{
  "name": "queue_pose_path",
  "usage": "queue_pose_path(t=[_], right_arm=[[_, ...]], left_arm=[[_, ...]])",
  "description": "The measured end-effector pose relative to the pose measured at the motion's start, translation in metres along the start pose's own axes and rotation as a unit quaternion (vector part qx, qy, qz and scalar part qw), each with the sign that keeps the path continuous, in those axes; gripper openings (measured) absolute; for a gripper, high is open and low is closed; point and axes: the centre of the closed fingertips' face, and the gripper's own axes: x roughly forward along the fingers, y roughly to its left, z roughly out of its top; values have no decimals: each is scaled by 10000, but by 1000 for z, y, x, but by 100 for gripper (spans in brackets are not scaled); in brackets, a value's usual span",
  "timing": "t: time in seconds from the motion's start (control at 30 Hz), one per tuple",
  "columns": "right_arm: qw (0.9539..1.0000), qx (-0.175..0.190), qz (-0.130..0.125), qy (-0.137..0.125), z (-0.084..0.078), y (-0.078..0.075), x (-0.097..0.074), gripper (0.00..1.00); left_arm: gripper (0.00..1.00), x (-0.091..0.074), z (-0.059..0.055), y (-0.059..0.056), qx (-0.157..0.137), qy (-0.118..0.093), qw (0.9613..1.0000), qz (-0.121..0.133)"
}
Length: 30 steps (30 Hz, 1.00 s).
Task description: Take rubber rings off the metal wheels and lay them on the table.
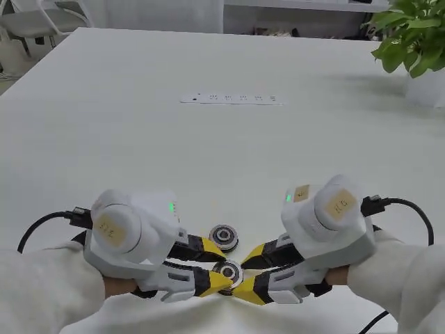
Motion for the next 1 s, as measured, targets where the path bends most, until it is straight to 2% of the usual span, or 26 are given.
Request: queue_pose_path(t=[0.07, 0.1, 0.2, 0.57, 0.8, 0.9, 1.0], right_arm=[[10000, -53, 5, 21, -1, 0, 1, 21], [10000, -83, 1, 25, -1, 0, 1, 20], [10000, -64, 1, 32, -1, 0, 2, 20], [9997, -211, 16, 129, -5, 0, 0, 14], [9994, -284, -1, 187, -7, -1, -1, 8], [9992, -347, -55, 198, -7, -3, -2, 2], [9993, -317, -61, 205, -7, -3, -2, 1]], left_arm=[[9, 1, 0, -1, 32, -5, 10000, -16], [8, 2, 3, 2, 182, -58, 9998, 65], [7, 2, 1, -1, 35, -26, 10000, -3], [7, 0, 1, -3, 31, -99, 9999, -7], [7, -1, 0, -3, 35, -119, 9999, -3], [7, -1, 0, -3, 31, -128, 9999, -2], [7, -1, 0, -3, 34, -138, 9999, -2]])
